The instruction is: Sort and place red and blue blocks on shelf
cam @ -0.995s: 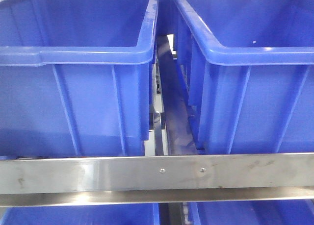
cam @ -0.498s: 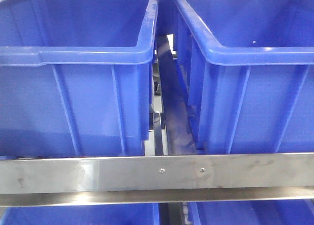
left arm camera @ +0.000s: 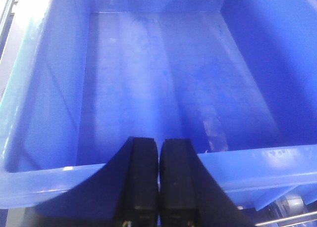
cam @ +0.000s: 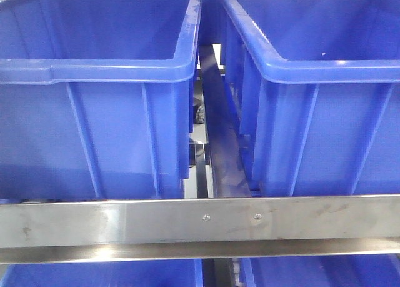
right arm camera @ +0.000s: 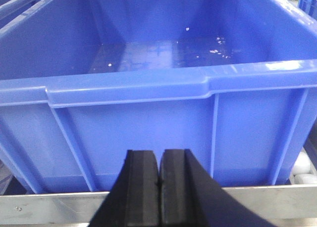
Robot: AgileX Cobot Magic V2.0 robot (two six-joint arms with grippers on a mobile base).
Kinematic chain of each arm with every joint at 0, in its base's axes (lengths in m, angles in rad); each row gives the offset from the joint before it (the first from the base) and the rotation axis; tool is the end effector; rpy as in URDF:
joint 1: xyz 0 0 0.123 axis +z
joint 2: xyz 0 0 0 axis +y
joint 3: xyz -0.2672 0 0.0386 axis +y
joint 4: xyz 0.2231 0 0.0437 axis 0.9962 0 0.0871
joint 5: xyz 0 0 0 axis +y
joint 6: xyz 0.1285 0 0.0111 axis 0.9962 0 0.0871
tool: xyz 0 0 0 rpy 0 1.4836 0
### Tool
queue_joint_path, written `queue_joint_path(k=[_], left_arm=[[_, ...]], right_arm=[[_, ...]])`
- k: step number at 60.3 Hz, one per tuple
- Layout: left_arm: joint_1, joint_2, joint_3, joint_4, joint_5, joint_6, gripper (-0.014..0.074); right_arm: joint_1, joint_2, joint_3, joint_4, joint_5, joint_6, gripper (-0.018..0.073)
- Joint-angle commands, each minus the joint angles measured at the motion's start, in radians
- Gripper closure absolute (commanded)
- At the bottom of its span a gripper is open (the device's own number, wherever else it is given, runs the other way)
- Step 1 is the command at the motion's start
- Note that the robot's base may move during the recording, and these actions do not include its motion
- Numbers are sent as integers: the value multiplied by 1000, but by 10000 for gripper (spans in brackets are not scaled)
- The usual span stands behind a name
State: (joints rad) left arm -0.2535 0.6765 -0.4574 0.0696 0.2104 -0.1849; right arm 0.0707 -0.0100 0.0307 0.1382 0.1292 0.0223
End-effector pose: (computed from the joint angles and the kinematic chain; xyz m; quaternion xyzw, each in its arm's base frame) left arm 0.1598 -0.0394 0.2712 0.0516 0.8154 -0.1003 0.5678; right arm 0.0847 0.0083 0.1899 0.0262 0.7280 0.0850 0.6797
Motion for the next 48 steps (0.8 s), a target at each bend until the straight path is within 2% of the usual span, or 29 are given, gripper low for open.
queue_joint_path(k=[1, 39, 45, 48], left_arm=[[-7, 0, -29, 1, -88, -10, 472], [-7, -31, -29, 1, -88, -10, 472], [10, -92, -27, 67, -88, -10, 472], [33, -135, -22, 72, -88, -10, 472]], right_arm=[[-3, -20, -20, -1, -94, -4, 506], [-3, -20, -20, -1, -94, -4, 506], [-3, -20, -20, -1, -94, -4, 506], [-3, -20, -20, -1, -94, -4, 506]])
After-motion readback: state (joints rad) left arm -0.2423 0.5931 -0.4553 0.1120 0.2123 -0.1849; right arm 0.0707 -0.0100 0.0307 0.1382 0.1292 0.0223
